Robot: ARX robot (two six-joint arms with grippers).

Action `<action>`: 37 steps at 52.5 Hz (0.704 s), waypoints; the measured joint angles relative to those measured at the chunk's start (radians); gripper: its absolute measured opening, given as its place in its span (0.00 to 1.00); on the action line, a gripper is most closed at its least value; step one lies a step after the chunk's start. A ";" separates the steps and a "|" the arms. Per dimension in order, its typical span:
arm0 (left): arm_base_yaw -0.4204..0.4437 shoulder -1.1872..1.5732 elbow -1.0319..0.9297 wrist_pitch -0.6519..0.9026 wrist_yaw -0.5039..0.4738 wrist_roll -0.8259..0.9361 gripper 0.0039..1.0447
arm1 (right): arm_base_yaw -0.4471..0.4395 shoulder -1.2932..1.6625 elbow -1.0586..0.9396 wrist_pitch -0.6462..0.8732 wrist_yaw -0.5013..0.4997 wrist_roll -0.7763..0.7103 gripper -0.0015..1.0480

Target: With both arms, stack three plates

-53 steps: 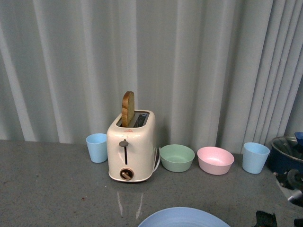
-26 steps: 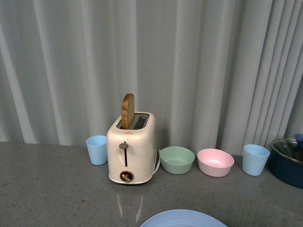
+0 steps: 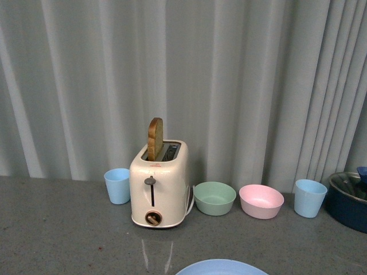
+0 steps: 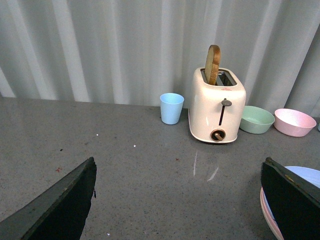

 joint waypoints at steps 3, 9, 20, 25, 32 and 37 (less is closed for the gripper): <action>0.000 0.000 0.000 0.000 0.000 0.000 0.94 | 0.000 -0.027 -0.012 -0.017 0.000 0.000 0.03; 0.000 0.000 0.000 0.000 0.000 0.000 0.94 | 0.000 -0.076 -0.028 -0.046 0.000 0.000 0.03; 0.000 0.000 0.000 0.000 0.000 0.000 0.94 | 0.000 -0.163 -0.053 -0.108 0.000 0.000 0.03; 0.000 0.000 0.000 0.000 0.000 0.000 0.94 | 0.000 -0.193 -0.079 -0.101 0.000 0.000 0.03; 0.000 0.000 0.000 0.000 0.000 0.000 0.94 | 0.000 -0.251 -0.086 -0.150 0.000 0.000 0.03; 0.000 0.000 0.000 0.000 0.000 0.000 0.94 | 0.000 -0.307 -0.086 -0.202 0.000 0.000 0.03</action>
